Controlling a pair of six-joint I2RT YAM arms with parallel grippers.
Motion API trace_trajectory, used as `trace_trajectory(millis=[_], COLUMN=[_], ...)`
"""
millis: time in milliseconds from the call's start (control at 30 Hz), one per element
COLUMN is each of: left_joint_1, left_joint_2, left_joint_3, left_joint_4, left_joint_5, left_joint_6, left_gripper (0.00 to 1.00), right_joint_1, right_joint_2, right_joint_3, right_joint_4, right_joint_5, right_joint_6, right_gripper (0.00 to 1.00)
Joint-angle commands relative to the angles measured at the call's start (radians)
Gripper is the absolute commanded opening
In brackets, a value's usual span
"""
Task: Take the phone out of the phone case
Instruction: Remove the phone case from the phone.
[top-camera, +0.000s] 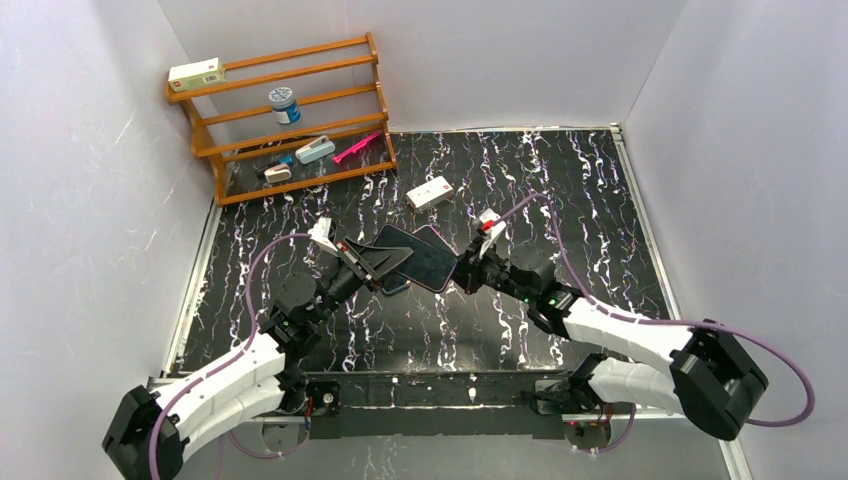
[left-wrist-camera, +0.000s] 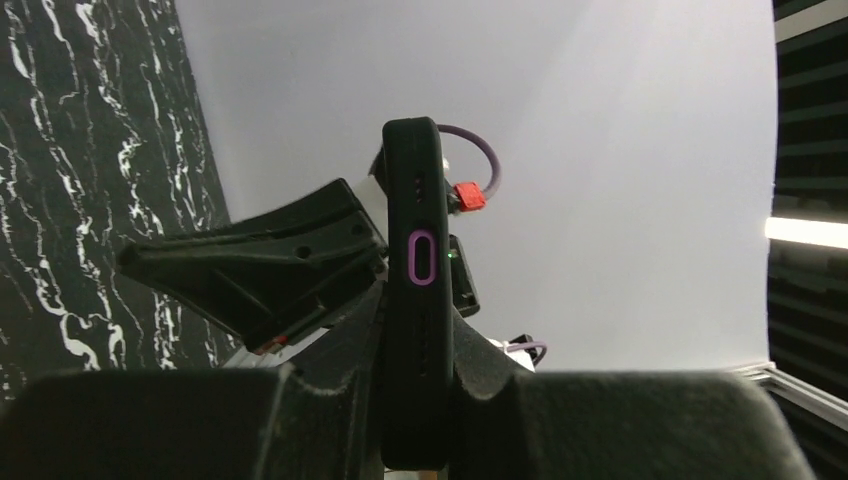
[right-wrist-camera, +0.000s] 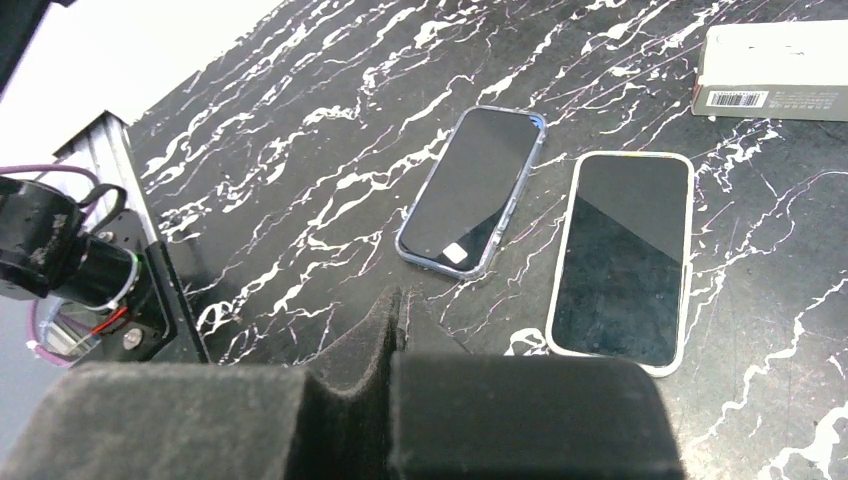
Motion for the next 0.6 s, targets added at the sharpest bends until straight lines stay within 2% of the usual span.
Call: trace_trajectory(millis=[0, 100, 167, 300, 400, 500, 567], left_joint_1=[0.001, 0.001, 0.003, 0.003, 0.007, 0.019, 0.031], left_joint_2=[0.001, 0.016, 0.029, 0.040, 0.059, 0.096, 0.133], left_joint_3=[0.060, 0.109, 0.160, 0.279, 0.363, 0.442, 0.495], left_joint_4=[0.022, -0.060, -0.155, -0.359, -0.502, -0.606, -0.669], left_joint_5=[0.009, 0.023, 0.042, 0.066, 0.102, 0.179, 0.239], left_joint_6=[0.088, 0.166, 0.239, 0.398, 0.527, 0.619, 0.681], left_gripper=[0.00, 0.00, 0.00, 0.00, 0.00, 0.00, 0.00], right_joint_1=[-0.002, -0.002, -0.002, -0.002, -0.002, -0.003, -0.002], right_joint_2=[-0.106, -0.180, -0.227, -0.315, -0.371, -0.396, -0.393], right_joint_3=[-0.054, -0.081, -0.080, -0.079, -0.077, -0.062, -0.039], right_joint_4=[0.024, -0.015, -0.072, -0.175, -0.224, -0.269, -0.313], right_joint_5=[0.001, -0.016, -0.046, -0.114, -0.173, -0.224, -0.287], right_joint_6=[0.070, 0.103, 0.108, 0.113, 0.119, 0.114, 0.073], right_gripper=[0.04, 0.18, 0.29, 0.43, 0.58, 0.68, 0.70])
